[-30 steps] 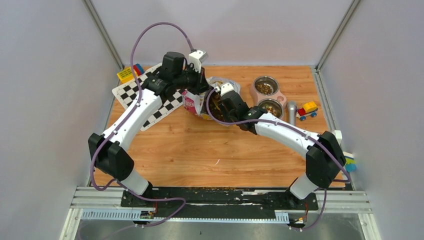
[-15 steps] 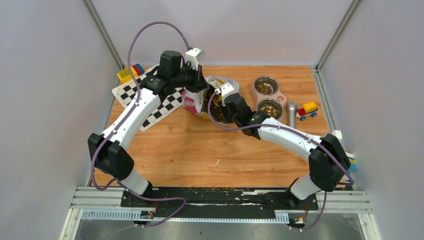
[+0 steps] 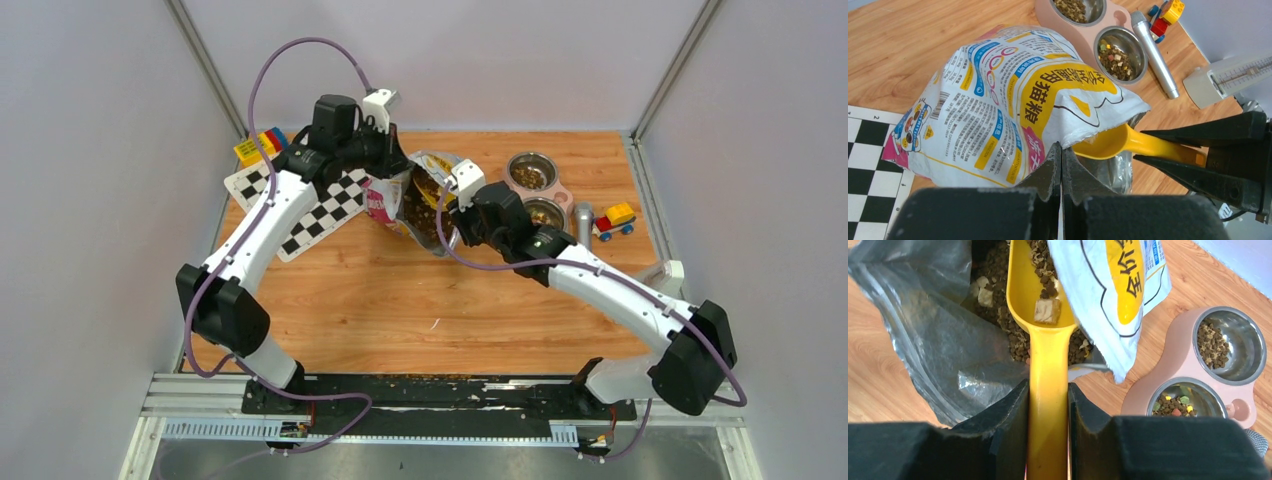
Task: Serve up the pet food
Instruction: Collect the pet food from the pet food bag.
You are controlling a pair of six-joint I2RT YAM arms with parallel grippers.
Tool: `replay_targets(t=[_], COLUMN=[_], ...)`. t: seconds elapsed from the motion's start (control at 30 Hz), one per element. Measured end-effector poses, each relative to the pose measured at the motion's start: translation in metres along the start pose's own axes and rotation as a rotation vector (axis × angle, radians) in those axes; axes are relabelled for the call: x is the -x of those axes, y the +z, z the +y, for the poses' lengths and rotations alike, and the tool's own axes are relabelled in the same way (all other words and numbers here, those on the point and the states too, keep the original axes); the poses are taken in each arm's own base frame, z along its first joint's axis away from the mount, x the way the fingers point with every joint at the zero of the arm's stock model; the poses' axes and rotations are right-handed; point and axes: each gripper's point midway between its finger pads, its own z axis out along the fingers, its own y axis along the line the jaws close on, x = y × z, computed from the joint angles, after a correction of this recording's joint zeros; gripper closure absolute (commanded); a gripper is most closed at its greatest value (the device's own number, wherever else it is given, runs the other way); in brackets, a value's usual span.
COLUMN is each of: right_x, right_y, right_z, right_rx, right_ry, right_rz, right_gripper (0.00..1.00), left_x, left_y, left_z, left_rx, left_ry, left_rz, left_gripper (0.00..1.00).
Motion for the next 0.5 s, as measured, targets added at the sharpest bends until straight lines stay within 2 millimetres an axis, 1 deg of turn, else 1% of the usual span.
replay_targets(t=[0.2, 0.37, 0.5], right_x=[-0.014, -0.026, -0.026], right_y=[-0.008, -0.020, -0.028], right_z=[0.007, 0.012, 0.017], right_rx=[0.054, 0.100, 0.136], right_ry=[-0.035, -0.060, -0.068], right_rz=[0.012, -0.001, -0.029], right_gripper=[1.00, 1.00, 1.00], left_x=[0.007, 0.006, 0.006], left_y=[0.001, 0.001, 0.000], left_z=[0.009, 0.010, 0.009], left_rx=[0.015, 0.009, 0.009], left_ry=[-0.023, -0.040, -0.050], left_rz=[0.002, 0.005, 0.004], left_gripper=[1.00, 1.00, 1.00])
